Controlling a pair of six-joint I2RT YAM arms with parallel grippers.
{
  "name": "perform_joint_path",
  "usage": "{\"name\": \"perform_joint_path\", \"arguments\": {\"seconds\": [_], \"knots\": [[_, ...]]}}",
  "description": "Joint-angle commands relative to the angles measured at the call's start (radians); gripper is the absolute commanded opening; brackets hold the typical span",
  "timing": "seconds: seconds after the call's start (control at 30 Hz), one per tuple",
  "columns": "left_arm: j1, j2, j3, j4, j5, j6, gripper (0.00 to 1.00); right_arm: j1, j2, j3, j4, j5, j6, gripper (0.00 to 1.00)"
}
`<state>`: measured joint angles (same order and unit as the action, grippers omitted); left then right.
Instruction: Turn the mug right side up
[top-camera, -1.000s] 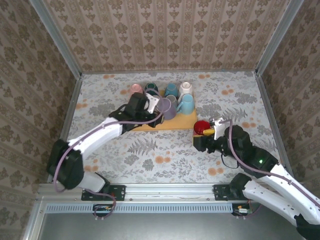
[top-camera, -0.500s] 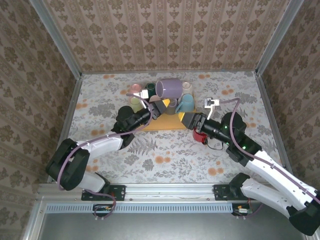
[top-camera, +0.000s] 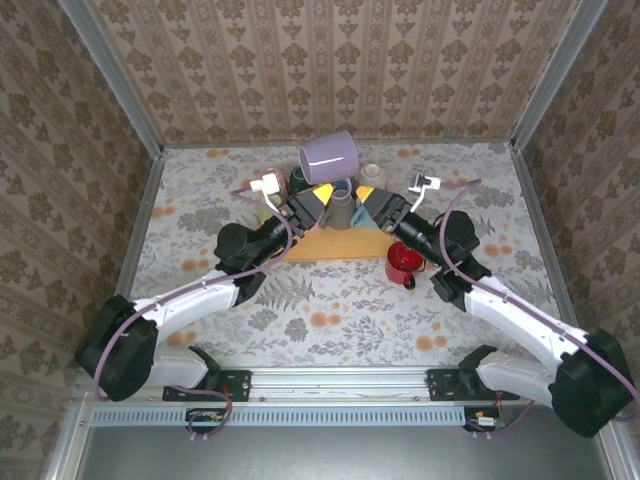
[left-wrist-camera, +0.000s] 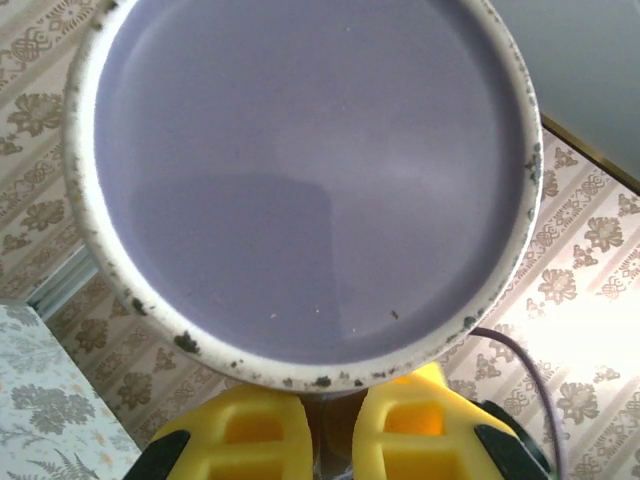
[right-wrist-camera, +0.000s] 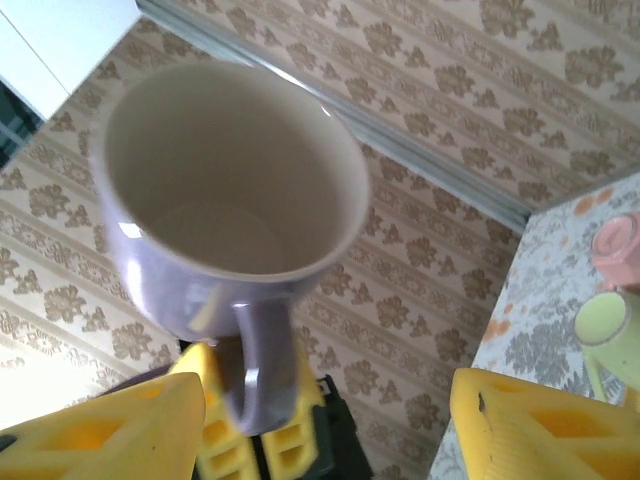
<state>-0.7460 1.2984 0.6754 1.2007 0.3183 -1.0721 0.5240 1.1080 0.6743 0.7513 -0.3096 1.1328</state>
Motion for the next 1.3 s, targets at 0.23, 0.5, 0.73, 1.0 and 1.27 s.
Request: {"name": "perform_joint_path", "arguments": {"seconds": [0.23, 0.5, 0.73, 1.0, 1.27], "knots": [[-0.021, -0.042, 0.046, 0.112, 0.079, -0.019, 0.00, -0.008, 0.030, 0.119, 0.096, -0.251, 0.007, 0.60], [-0.036, -0.038, 0.055, 0.112, 0.110, -0.018, 0.00, -0.008, 0.070, 0.106, 0.235, -0.218, 0.097, 0.48], [-0.030, -0.026, 0.064, 0.108, 0.219, -0.033, 0.00, -0.040, 0.010, 0.126, 0.043, -0.338, -0.040, 0.34], [-0.030, 0.002, 0.035, 0.106, 0.278, -0.050, 0.00, -0.100, -0.029, 0.085, 0.080, -0.362, 0.004, 0.07], [-0.023, -0.014, -0.019, 0.056, 0.272, -0.055, 0.59, -0.100, -0.153, 0.108, -0.177, -0.298, -0.136, 0.03]]}}
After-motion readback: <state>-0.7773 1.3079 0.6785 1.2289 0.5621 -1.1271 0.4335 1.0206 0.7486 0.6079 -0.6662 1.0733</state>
